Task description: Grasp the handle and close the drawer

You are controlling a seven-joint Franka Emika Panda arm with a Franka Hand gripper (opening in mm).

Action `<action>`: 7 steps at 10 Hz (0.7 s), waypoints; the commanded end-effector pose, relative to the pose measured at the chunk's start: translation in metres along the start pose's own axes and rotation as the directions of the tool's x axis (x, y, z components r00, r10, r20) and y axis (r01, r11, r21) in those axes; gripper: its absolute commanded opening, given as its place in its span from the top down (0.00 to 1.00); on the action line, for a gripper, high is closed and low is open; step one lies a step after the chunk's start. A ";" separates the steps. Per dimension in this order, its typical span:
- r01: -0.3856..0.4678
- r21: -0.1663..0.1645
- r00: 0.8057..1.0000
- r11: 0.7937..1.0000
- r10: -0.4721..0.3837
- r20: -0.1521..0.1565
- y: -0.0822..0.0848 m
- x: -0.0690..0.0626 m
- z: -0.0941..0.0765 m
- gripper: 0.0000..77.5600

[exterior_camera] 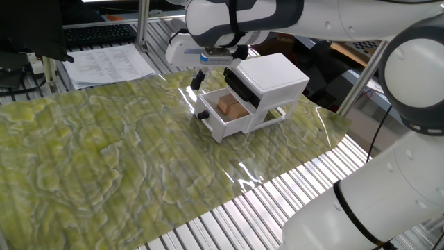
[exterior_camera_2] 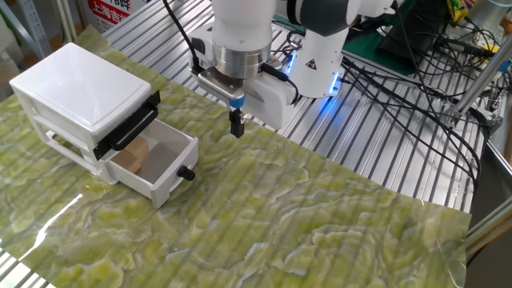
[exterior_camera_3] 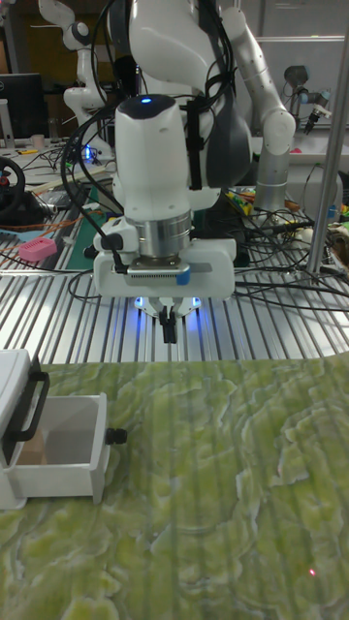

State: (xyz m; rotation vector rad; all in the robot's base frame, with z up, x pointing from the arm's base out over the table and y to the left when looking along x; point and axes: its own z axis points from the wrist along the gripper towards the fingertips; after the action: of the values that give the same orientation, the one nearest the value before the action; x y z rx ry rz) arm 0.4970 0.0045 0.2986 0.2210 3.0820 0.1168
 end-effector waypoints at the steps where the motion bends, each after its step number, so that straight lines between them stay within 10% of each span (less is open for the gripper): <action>1: 0.000 -0.005 1.000 1.000 0.000 -0.002 0.000 0.000 -0.001 1.00; 7: -0.003 0.006 1.000 1.000 0.003 0.001 0.003 0.002 0.006 1.00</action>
State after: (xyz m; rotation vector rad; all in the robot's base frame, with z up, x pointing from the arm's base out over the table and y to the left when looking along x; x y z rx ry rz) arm 0.4962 0.0048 0.2970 0.2207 3.0885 0.1230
